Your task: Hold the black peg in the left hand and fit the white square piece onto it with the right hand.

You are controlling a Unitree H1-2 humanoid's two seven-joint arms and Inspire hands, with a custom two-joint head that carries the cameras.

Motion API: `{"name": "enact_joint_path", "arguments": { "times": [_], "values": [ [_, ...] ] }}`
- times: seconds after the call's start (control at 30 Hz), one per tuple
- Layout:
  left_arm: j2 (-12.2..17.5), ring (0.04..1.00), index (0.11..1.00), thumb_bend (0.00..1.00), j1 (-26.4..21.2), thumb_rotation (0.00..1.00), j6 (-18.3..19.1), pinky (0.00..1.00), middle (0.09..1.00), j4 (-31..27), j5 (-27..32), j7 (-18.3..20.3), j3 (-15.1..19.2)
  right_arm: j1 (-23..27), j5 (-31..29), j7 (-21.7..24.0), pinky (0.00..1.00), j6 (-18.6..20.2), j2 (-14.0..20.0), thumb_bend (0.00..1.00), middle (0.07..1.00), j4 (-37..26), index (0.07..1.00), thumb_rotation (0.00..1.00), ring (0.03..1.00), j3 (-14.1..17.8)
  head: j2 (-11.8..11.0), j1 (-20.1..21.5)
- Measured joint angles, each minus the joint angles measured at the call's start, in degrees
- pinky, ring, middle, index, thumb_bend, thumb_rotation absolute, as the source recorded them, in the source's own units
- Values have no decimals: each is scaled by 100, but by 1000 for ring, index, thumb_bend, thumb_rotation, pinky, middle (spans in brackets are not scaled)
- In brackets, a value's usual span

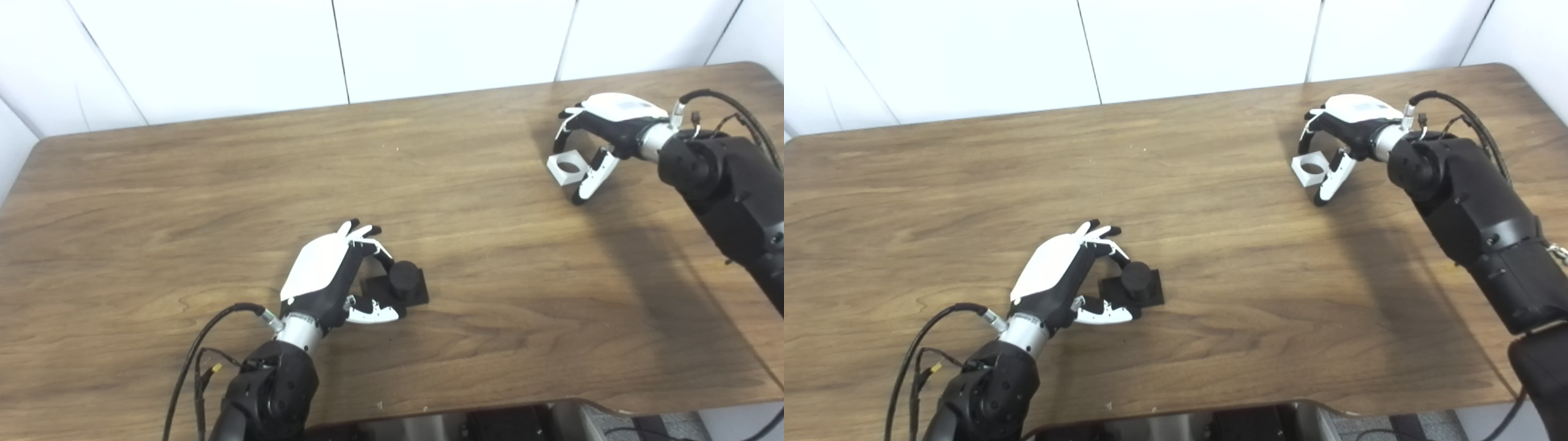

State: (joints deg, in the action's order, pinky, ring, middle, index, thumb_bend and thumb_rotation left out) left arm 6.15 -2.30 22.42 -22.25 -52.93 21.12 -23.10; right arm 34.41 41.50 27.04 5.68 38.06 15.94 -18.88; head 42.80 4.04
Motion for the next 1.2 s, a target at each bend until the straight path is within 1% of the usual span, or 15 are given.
{"name": "enact_joint_path", "arguments": {
  "times": [0.1, 0.2, 0.37, 0.4, 0.43, 0.47, 0.53, 0.63, 1.2],
  "values": [
    [0, 1000, 492, 505, 0, 82, 0, 977, 917, 0, 0, 4, 1, 0, -28, -28, 1000, -22, 0, 850, 932, 24, 612, 127, 1000, 15, 0, 0],
    [-1, 1000, 492, 504, 0, 82, 0, 983, 918, 0, 0, 5, 6, -1, -60, -61, 1000, -32, 0, 839, 926, 47, 602, 120, 1000, 35, 0, 0],
    [1, 1000, 493, 504, 0, 83, 0, 988, 917, 0, 1, 12, 5, -2, -66, -106, 1000, -38, 1, 809, 925, 56, 608, 163, 1000, 37, 0, -9],
    [1, 1000, 493, 504, 0, 83, 0, 989, 917, 0, 1, 13, 5, -4, -60, -120, 1000, -44, 4, 749, 925, 61, 585, 164, 1000, 35, 0, -9],
    [1, 1000, 493, 504, 0, 84, 0, 991, 918, 0, 1, 16, 5, -7, -48, -142, 1000, -64, 8, 639, 925, 66, 540, 156, 1000, 32, 0, -9],
    [2, 1000, 493, 504, 0, 84, 0, 993, 918, 0, 1, 19, 4, -11, -41, -162, 1000, -99, 15, 583, 925, 72, 517, 152, 1000, 31, 0, -9],
    [2, 1000, 493, 505, 0, 83, 0, 991, 917, 0, 1, 41, 6, -20, -42, -186, 1000, -150, 25, 536, 924, 72, 498, 148, 1000, 31, 0, -9],
    [1, 999, 492, 505, 1, 83, 0, 986, 912, 0, 1, 42, 17, -30, -47, -194, 1000, -221, 39, 525, 922, 72, 493, 146, 1000, 34, 0, -9],
    [-41, 999, 491, 505, 24, 82, -2, 985, 909, 1, -1, -33, 16, -50, -66, -228, 1000, -224, 47, 524, 916, 70, 491, 142, 1000, 57, 9, -9]
  ]
}}
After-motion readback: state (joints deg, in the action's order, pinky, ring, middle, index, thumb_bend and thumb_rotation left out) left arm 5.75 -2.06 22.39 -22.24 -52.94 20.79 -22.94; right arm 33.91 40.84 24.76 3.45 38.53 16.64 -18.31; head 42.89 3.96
